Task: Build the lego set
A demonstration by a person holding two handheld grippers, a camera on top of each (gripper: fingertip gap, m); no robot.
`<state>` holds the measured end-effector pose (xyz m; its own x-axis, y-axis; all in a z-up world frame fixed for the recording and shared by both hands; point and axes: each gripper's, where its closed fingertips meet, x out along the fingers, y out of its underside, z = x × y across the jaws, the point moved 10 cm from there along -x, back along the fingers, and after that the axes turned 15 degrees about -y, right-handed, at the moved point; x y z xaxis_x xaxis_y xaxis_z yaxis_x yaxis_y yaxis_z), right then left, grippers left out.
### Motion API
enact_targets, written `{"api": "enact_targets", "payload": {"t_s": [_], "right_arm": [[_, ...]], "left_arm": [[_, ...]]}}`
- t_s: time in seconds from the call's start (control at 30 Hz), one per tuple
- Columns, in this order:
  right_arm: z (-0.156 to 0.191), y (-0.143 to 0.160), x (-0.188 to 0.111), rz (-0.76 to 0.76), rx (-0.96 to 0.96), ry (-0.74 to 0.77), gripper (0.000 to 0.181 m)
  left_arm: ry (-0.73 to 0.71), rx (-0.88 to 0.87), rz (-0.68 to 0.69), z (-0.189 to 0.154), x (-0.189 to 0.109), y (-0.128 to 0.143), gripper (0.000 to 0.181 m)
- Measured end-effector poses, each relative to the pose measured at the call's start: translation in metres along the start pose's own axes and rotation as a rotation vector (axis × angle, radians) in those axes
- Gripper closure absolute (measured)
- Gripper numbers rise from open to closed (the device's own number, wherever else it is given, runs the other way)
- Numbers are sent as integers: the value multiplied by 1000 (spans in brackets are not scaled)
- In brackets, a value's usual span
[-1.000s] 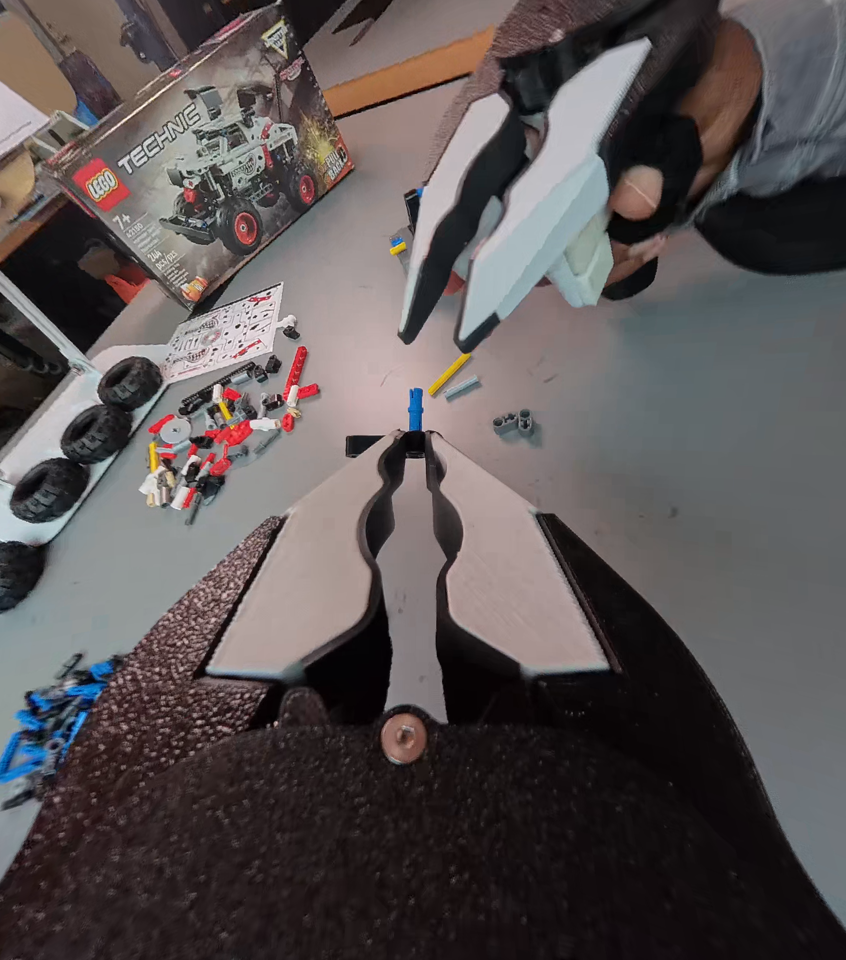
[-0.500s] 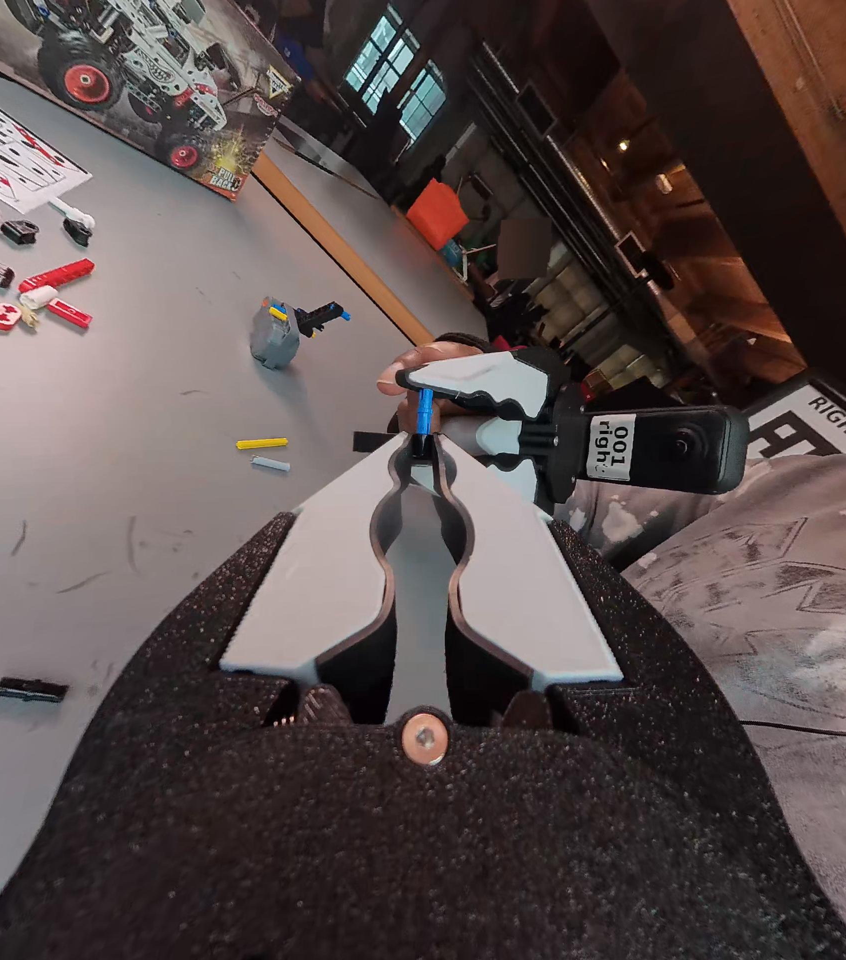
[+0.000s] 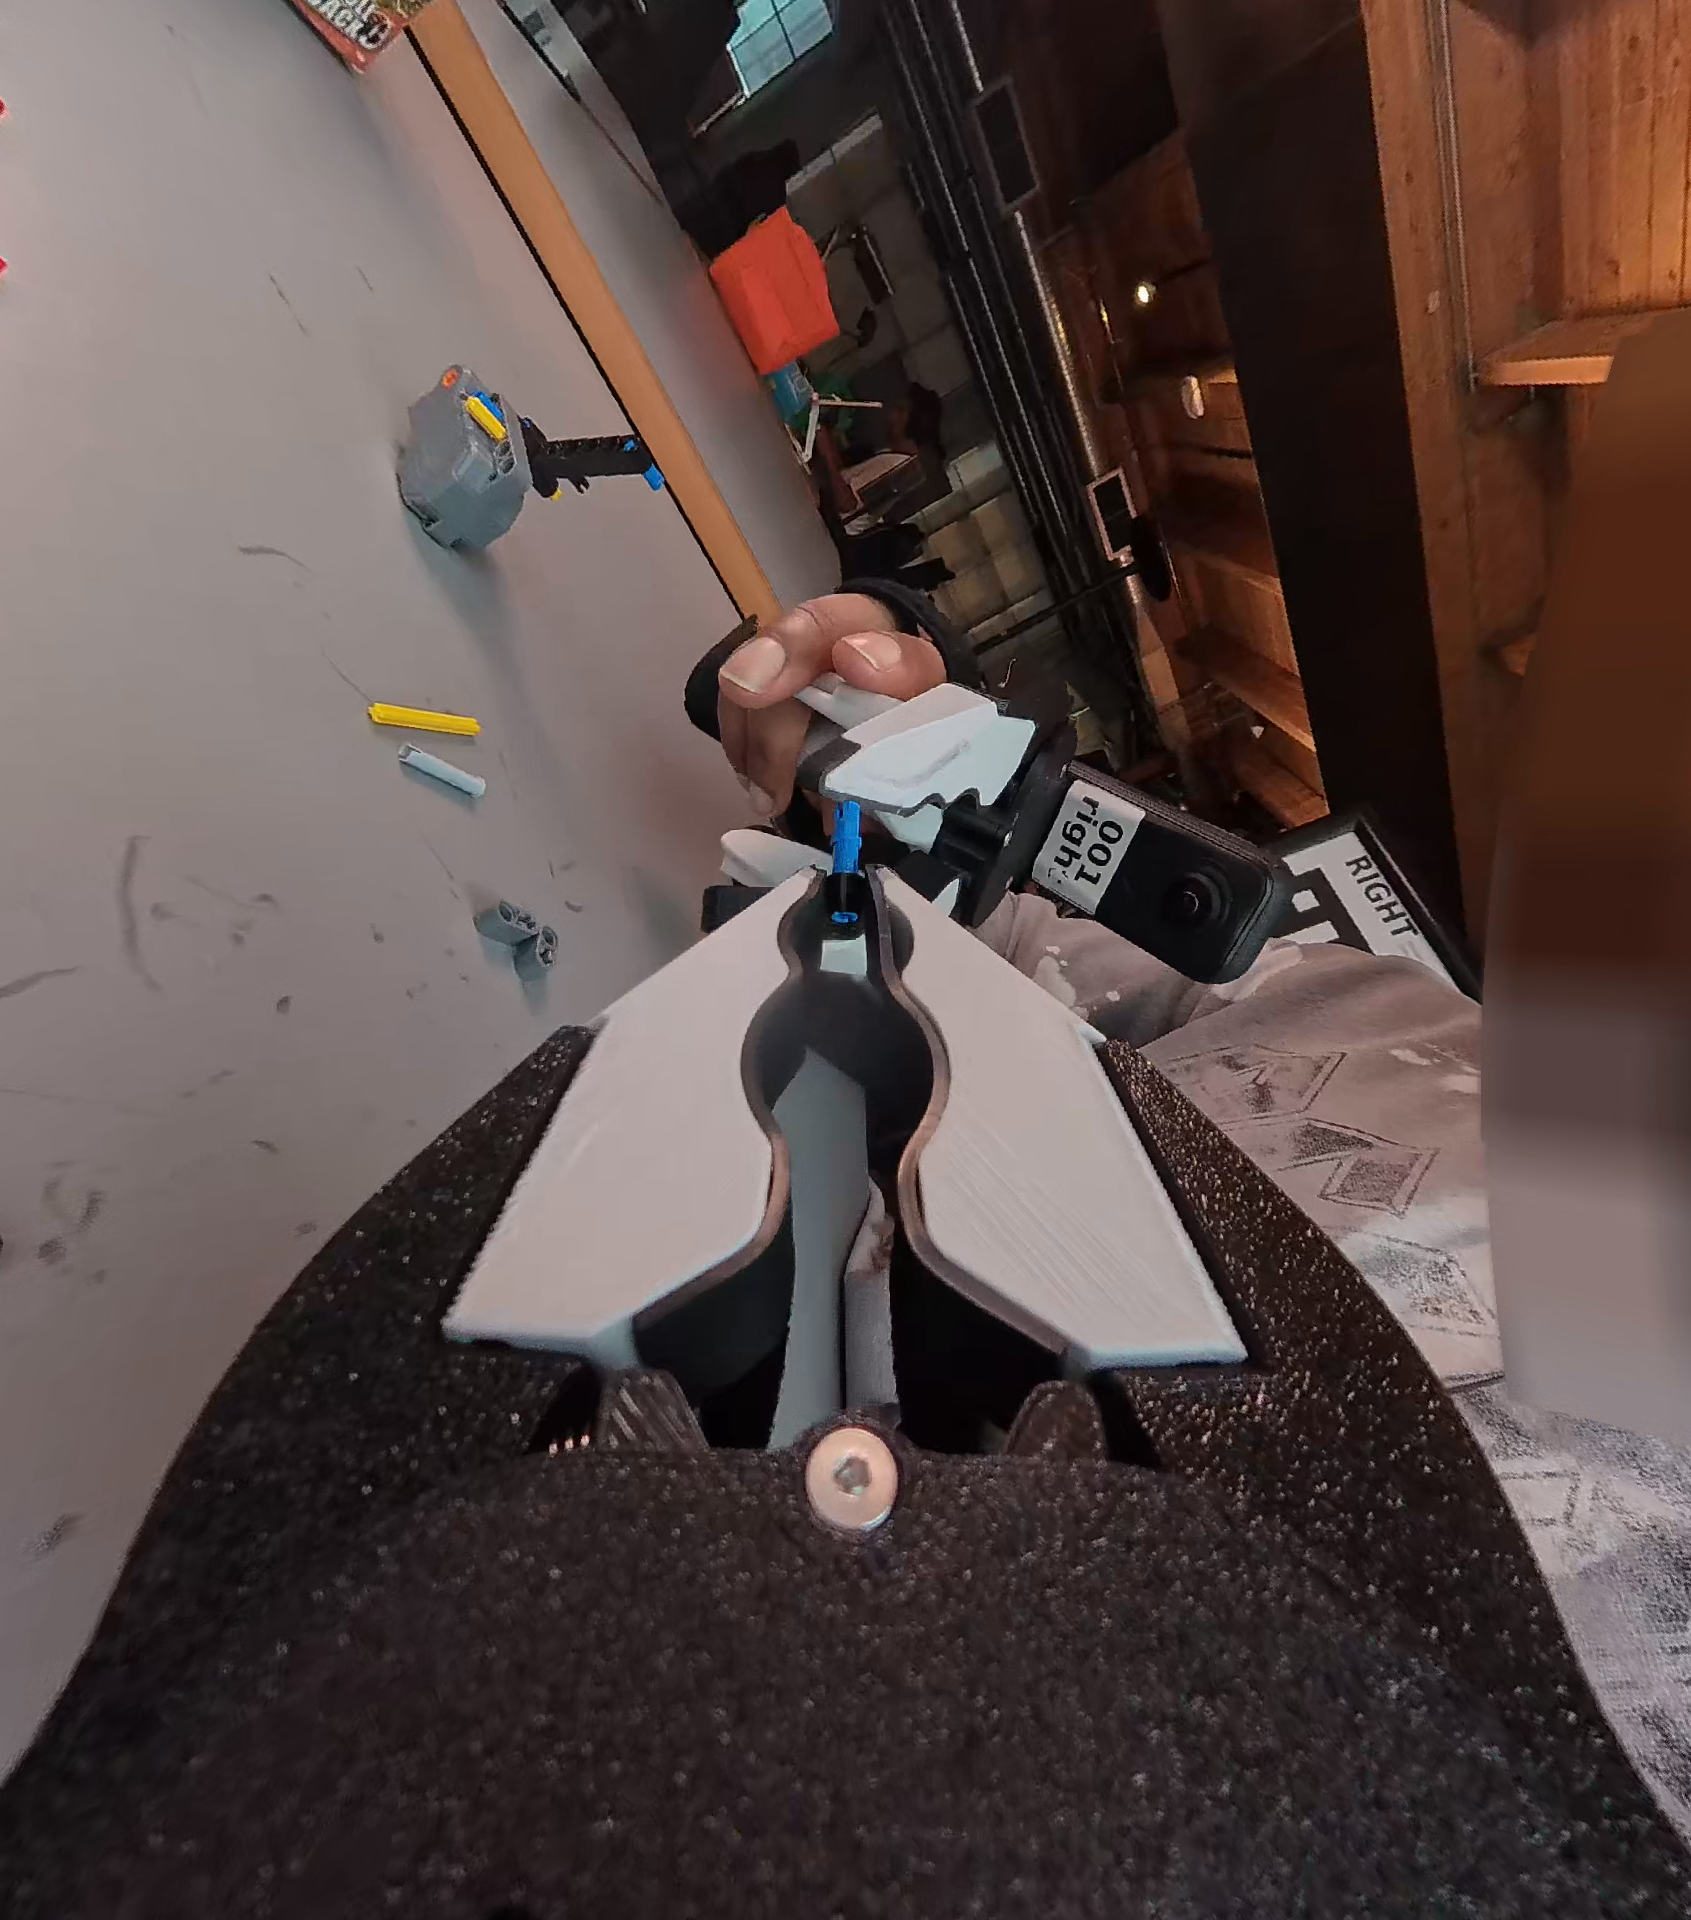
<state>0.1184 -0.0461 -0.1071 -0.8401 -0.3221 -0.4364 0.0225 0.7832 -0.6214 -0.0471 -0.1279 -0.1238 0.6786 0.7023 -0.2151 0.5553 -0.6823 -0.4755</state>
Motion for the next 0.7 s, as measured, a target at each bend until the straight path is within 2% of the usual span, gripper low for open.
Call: {"api": "enact_targets", "payload": {"t_s": [0.07,0.17,0.23,0.3,0.37,0.43,0.63,0.7], "right_arm": [[-1,1,-3,-8,1,1,158],[-1,2,-1,-18,48,19,159],[-1,1,0,-51,115,35,156],[-2,-1,3,-92,203,44,145],[-2,-2,6,-95,233,89,146],[-3,-3,7,-98,227,129,152],[-3,-8,6,-95,152,167,155],[0,-11,7,-92,130,168,163]], "left_arm": [[3,-6,2,2,-1,0,176],[7,-16,-14,3,-1,-2,176],[16,-28,-32,3,-1,-2,175],[25,-45,-61,3,0,-2,175],[30,-58,-80,3,-1,-3,176],[46,-72,-87,3,-1,-2,176],[83,-91,-84,-1,-3,-2,176],[90,-98,-81,-2,-3,-2,176]]}}
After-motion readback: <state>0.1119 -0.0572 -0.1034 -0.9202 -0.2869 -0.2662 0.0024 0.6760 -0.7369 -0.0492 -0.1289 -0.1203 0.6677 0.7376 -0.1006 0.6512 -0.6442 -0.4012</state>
